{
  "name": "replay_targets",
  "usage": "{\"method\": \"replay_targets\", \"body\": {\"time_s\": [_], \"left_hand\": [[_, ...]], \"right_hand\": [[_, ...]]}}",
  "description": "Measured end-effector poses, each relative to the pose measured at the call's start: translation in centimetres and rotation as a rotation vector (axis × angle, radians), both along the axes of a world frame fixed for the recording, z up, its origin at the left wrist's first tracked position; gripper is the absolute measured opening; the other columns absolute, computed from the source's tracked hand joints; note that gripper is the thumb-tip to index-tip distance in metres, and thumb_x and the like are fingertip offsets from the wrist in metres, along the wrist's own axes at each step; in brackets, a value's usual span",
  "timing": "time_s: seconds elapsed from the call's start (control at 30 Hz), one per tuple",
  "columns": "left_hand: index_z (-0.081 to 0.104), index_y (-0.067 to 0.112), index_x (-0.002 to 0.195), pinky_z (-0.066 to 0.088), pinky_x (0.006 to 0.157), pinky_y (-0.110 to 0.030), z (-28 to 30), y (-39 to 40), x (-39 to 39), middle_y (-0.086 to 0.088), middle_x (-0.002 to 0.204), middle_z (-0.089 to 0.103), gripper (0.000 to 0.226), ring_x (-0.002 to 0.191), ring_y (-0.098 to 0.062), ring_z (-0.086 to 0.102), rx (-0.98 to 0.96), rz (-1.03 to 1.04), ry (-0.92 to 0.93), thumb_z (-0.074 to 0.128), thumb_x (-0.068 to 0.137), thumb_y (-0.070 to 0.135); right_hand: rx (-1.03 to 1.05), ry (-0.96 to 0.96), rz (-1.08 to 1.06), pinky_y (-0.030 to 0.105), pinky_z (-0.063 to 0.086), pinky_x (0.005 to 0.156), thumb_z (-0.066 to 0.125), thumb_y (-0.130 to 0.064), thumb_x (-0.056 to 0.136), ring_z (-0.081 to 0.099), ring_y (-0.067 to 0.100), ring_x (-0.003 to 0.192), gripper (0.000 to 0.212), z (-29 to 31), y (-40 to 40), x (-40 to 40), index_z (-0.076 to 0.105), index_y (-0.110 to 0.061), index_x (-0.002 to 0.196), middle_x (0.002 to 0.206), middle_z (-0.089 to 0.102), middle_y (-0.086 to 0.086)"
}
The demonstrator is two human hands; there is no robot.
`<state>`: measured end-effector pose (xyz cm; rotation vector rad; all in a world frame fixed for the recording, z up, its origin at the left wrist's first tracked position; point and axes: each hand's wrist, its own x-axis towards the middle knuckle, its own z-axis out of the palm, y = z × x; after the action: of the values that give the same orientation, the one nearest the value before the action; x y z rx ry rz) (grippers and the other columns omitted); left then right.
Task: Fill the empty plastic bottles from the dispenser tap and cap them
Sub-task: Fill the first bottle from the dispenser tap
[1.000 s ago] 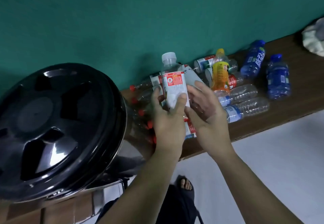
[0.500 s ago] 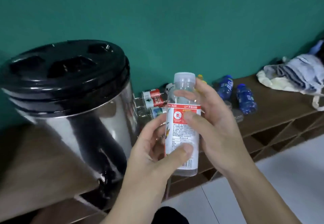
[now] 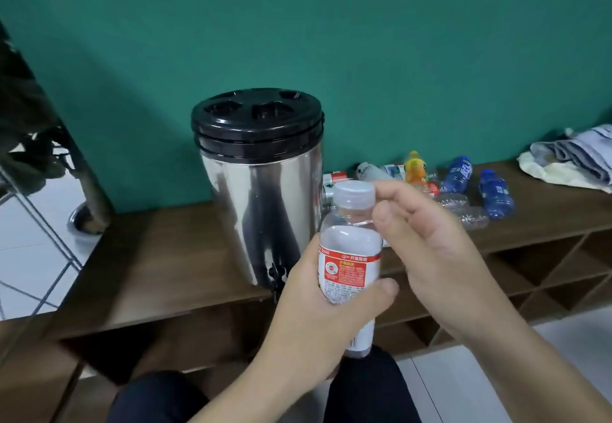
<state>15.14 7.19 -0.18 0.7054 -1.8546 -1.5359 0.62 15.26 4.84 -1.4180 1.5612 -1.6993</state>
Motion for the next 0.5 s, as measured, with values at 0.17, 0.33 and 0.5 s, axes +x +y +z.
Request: {"method": "replay_targets", "body": {"time_s": [0.17,0.33,0.5], "left_hand": [[0.072,0.038,0.121,0.065,0.084,-0.04,-0.9,-1.1,2.9,-0.002,0.102,0.078,0.043,0.094,-0.027,0.076,0.025,-0.086,0.083,0.092,0.084,0.045],[0.059,0.038,0.138,0.064,0.09,-0.038,-1.9,-3.1,5.6,0.004,0.119,0.076,0.062,0.106,-0.021,0.075,-0.096,-0.068,0.076,0.094,0.086,0.036],[0.057,0.037,0.136,0.063,0.087,-0.048,-3.9,-3.9,7.8,0.005,0.114,0.076,0.058,0.101,-0.024,0.075,-0.112,-0.08,0.017,0.092,0.092,0.021]], "right_hand": [[0.005,0.13,-0.142,0.041,0.061,0.091,0.069,-0.036,0.104,0.074,0.019,0.1,0.018,-0.1,-1.1,1.8,0.076,-0.02,0.108,0.102,0.077,-0.002],[0.06,0.235,-0.171,0.045,0.058,0.076,0.073,-0.053,0.097,0.067,0.023,0.082,0.031,0.2,-1.9,4.3,0.076,-0.022,0.099,0.088,0.072,0.002],[0.167,0.401,-0.26,0.031,0.044,0.055,0.075,-0.071,0.087,0.05,0.013,0.057,0.053,-0.1,-3.0,6.2,0.066,-0.02,0.077,0.061,0.057,0.002]]}}
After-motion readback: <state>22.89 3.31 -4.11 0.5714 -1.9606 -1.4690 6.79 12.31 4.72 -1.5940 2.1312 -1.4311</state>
